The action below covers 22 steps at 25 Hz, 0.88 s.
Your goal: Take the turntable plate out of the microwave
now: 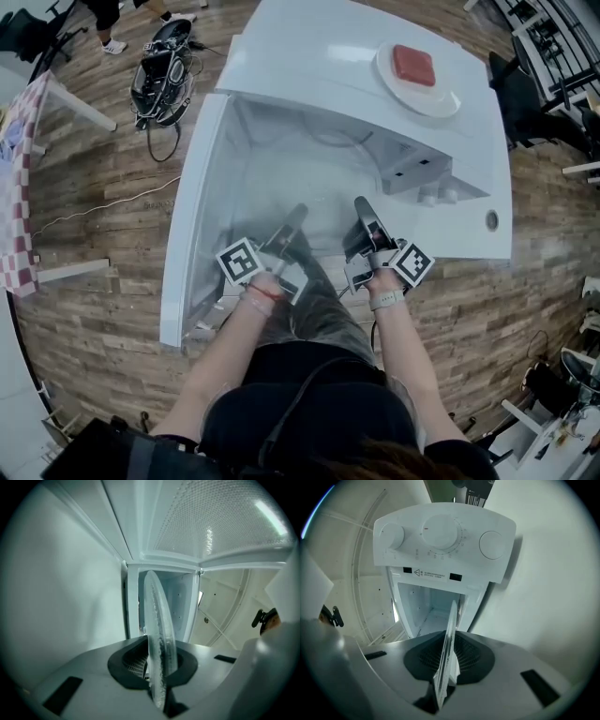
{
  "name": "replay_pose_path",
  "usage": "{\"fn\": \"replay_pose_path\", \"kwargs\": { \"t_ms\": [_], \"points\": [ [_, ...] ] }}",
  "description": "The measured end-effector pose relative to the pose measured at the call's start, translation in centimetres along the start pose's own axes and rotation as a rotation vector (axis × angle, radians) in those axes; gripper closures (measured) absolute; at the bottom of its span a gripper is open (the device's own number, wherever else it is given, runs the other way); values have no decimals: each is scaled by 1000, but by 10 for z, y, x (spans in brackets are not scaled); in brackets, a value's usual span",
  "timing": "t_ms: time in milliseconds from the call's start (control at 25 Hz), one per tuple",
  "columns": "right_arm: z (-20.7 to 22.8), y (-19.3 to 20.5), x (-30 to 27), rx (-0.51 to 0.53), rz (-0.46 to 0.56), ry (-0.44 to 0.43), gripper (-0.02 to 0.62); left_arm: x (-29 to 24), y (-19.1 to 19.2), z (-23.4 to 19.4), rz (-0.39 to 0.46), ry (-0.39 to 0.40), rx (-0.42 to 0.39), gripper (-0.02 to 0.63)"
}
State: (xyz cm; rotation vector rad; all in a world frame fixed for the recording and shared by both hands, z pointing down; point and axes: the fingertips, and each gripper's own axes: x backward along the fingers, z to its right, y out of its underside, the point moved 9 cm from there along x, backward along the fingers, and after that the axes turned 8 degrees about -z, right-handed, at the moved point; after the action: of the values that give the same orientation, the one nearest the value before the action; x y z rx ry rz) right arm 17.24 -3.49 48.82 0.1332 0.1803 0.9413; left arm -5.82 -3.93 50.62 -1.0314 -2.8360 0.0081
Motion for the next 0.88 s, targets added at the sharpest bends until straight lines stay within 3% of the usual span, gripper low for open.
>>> {"fn": "replay_pose_path", "kwargs": {
  "t_ms": [880],
  "points": [
    [-20,46,73,25,67,1,545,37,46,16,-124,23,3,574]
  ]
}}
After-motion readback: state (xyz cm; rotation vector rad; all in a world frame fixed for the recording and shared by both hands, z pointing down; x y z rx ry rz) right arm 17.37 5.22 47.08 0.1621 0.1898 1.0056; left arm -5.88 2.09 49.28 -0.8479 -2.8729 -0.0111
